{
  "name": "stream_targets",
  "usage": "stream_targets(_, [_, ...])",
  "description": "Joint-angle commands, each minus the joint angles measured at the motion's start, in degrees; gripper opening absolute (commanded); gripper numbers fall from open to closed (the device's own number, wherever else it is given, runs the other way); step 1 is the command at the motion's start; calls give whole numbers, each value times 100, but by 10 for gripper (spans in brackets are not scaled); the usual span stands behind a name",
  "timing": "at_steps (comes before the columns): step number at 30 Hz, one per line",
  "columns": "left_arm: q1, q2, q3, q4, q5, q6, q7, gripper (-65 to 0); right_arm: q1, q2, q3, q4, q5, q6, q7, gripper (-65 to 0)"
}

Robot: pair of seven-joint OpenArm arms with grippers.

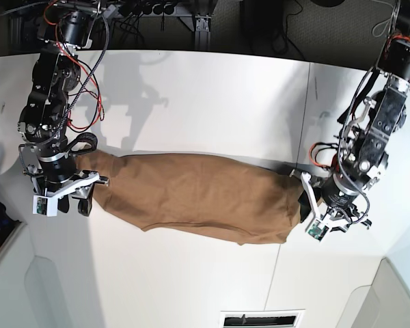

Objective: Layout the t-shirt on the table in an organized manner, then fold the t-shirt properly
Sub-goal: 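Lift the shirt with both grippers and stretch it apart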

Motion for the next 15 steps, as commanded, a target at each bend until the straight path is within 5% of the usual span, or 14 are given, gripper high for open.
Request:
stream_targets(1, [-271, 35, -59, -160, -68, -101, -103, -360, 208, 35, 11, -107, 13, -26, 107, -363])
stream_targets(4, [-645, 319, -59, -975, -249, -616, -188, -360, 608, 35, 11, -839, 11, 4, 186, -357])
stream_targets(7, [-940, 474, -59, -1641, -444, -785, -240, -360, 927, 35, 11, -1552, 4, 175, 332, -296])
stream_targets(15, [-1224, 662, -57, -2330, -776, -1331, -310, -360, 1113, 31, 11, -2267, 13, 341, 369, -295])
